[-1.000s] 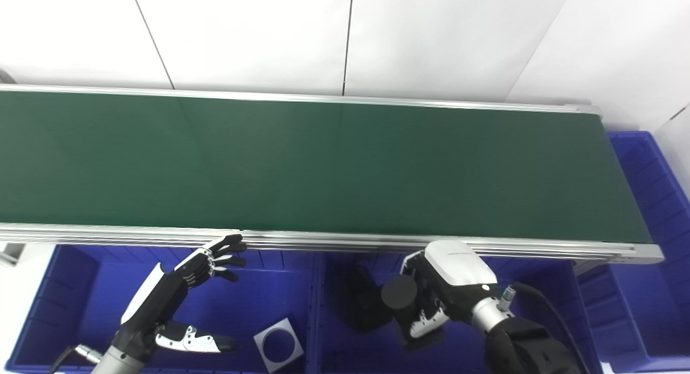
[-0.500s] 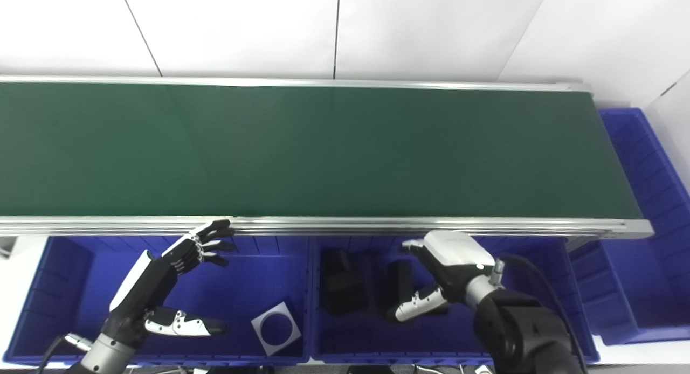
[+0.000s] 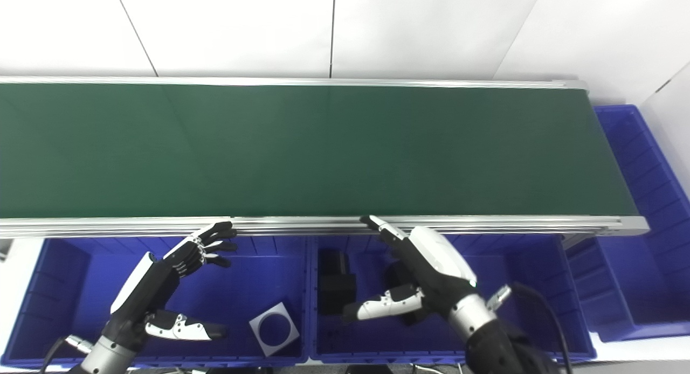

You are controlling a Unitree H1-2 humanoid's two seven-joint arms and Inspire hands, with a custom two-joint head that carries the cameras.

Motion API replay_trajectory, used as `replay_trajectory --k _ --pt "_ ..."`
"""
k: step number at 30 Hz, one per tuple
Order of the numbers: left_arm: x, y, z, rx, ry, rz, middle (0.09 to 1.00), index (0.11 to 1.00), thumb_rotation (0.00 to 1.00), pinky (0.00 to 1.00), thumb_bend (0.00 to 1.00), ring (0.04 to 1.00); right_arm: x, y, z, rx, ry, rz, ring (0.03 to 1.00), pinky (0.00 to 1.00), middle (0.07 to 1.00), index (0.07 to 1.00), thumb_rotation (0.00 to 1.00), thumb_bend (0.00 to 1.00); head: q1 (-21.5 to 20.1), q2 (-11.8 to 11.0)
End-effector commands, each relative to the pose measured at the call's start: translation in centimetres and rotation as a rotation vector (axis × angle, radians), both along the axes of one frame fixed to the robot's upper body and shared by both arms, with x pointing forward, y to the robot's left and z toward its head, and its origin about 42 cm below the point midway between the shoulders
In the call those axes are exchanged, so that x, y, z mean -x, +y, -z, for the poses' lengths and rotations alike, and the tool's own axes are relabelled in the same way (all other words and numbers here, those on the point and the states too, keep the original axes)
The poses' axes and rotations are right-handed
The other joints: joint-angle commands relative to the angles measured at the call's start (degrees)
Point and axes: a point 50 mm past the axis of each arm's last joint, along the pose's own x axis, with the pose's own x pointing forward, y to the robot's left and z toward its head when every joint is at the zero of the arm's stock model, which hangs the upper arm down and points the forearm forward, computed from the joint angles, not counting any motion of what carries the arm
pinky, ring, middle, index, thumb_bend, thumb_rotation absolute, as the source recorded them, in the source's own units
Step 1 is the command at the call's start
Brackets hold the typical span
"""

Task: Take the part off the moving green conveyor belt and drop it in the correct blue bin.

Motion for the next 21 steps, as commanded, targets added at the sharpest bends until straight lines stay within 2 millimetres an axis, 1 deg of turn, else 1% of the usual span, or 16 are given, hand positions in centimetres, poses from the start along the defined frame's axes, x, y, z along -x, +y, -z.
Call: replay_trajectory --k 1,4,5,7,12,16,21 --pt "-0.5 -0.3 -1.0 0.055 -0.050 0.014 0.856 0.892 0.30 0.69 0.88 0.795 0.4 0.5 -0.1 -0.095 -0.084 0.032 0.834 0.68 0.925 0.969 0.36 0.88 0.27 -0.33" --pt "-1.2 -0.7 -0.9 0.118 -0.042 0.013 0.849 0.894 0.27 0.71 0.87 0.799 0.9 0.9 1.5 -0.182 -0.080 0.079 0.818 0.71 0.899 0.981 0.35 0.85 0.47 -0.47" --pt "-1.4 -0.7 -0.8 0.125 -0.044 0.015 0.853 0.900 0.26 0.72 0.87 0.803 1.0 1.0 1.9 -0.206 -0.078 0.087 0.833 0.73 0.901 0.991 0.34 0.84 0.65 -0.69" --pt "-1.8 -0.9 -0.8 0.120 -0.049 0.020 0.861 0.908 0.27 0.73 0.86 0.810 1.1 1.1 2.5 -0.247 -0.079 0.099 0.847 0.75 0.909 0.999 0.33 0.84 0.78 -0.90" --pt "-2.8 -1.5 -0.6 0.074 -0.071 0.030 0.882 0.910 0.29 0.73 0.85 0.821 1.2 0.9 3.5 -0.331 -0.088 0.120 0.863 0.77 0.918 1.000 0.32 0.85 0.82 -1.39" --pt "-3.4 -1.9 -0.3 0.065 -0.076 0.032 0.885 0.915 0.28 0.72 0.82 0.815 1.4 0.6 4.2 -0.381 -0.071 0.141 0.879 0.79 0.923 1.000 0.28 0.87 0.77 -1.88" --pt "-3.7 -2.2 0.2 0.098 -0.058 0.023 0.883 0.921 0.26 0.73 0.81 0.816 1.7 0.2 4.6 -0.447 -0.053 0.174 0.883 0.80 0.927 1.000 0.27 0.90 0.90 -2.58"
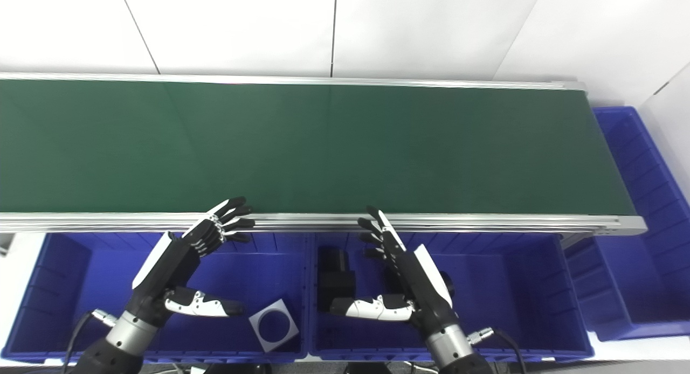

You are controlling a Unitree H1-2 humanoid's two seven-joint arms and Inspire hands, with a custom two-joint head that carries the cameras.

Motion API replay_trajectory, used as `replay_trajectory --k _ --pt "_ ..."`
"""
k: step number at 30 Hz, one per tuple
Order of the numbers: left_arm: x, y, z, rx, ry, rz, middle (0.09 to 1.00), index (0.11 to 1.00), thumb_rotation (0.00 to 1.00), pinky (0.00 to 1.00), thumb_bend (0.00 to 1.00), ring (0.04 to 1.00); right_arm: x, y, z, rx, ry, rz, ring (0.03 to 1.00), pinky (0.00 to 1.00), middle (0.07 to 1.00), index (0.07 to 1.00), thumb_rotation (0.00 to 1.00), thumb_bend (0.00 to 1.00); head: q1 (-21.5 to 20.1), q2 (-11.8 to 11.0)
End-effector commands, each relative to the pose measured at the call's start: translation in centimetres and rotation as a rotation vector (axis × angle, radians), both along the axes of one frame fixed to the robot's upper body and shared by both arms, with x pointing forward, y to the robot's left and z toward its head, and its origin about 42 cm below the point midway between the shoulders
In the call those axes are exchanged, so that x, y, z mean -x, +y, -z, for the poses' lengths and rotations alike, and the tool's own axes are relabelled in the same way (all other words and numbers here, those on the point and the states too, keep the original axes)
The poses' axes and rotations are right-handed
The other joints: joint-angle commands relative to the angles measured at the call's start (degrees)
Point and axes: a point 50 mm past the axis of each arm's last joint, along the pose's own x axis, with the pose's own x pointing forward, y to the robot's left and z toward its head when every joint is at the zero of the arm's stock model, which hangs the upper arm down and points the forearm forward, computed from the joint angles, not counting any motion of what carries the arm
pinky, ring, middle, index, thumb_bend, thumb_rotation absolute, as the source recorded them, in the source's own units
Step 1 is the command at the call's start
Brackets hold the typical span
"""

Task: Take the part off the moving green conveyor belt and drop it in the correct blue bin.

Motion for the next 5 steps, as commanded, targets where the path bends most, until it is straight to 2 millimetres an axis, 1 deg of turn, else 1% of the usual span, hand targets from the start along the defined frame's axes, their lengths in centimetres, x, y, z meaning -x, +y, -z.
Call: replay_trajectory --k 1,5 --pt "-0.47 -0.13 -0.58 0.039 -0.038 -0.004 0.884 0.921 0.25 0.73 0.81 0.815 0.07 -0.17 -0.99 -0.028 -0.080 0.004 0.883 0.80 0.928 1.000 0.27 0.90 -0.02 -0.19" --pt "-0.66 -0.28 -0.25 0.043 -0.029 -0.012 0.880 0.925 0.27 0.75 0.83 0.818 0.09 -0.20 -0.76 -0.027 -0.077 0.015 0.880 0.80 0.926 1.000 0.24 0.90 0.07 -0.61"
